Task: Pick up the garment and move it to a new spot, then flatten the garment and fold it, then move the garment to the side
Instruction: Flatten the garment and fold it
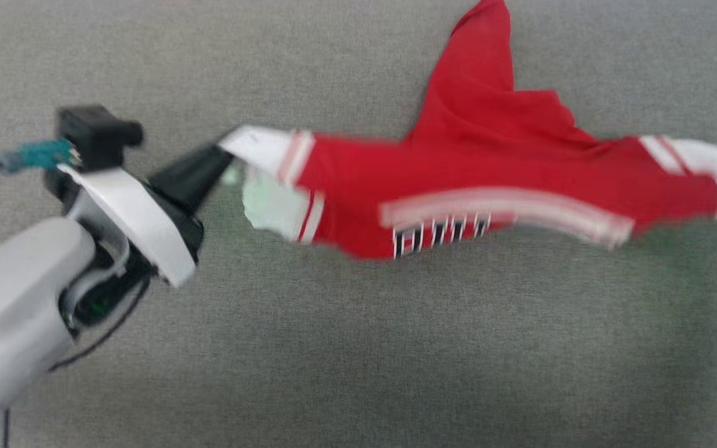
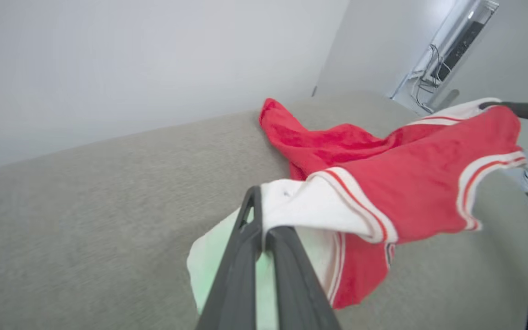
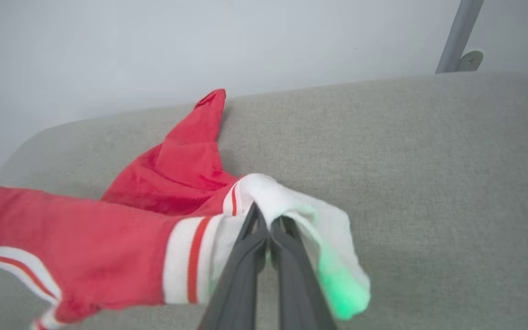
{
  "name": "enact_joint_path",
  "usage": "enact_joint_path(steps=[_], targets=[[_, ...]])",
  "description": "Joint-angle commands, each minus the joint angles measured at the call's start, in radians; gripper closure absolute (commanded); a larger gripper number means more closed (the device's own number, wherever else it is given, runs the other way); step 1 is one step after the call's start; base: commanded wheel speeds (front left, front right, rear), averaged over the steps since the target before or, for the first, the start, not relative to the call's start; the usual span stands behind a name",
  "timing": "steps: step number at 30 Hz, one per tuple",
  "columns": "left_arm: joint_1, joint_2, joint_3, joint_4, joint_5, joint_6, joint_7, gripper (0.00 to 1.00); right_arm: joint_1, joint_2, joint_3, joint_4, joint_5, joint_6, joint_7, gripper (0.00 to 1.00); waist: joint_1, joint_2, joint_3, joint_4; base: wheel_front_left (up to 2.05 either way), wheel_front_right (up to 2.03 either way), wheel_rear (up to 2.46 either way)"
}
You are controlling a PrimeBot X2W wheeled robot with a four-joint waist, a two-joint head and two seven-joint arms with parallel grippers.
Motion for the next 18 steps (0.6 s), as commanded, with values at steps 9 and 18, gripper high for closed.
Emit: enact_joint_path(steps=[9, 18], targets=[[-0.186, -0.141, 0.184, 0.246, -0.098, 0.003, -0.025, 1.0, -0.434, 0.085, -0.01, 0.222, -0.027, 0.0, -0.069, 1.0, 0.0, 0.0, 0.097, -0.002, 0.0, 0.0, 0.0], [-0.643, -0.273, 0.32, 0.597, -0.105, 0.048, 0.017, 1.0, -1.106, 0.181, -0.037, 0.619, -0.172, 0.0, -0.202, 1.0, 0.0, 0.0, 0.26, -0.025, 0.0, 0.0, 0.0]])
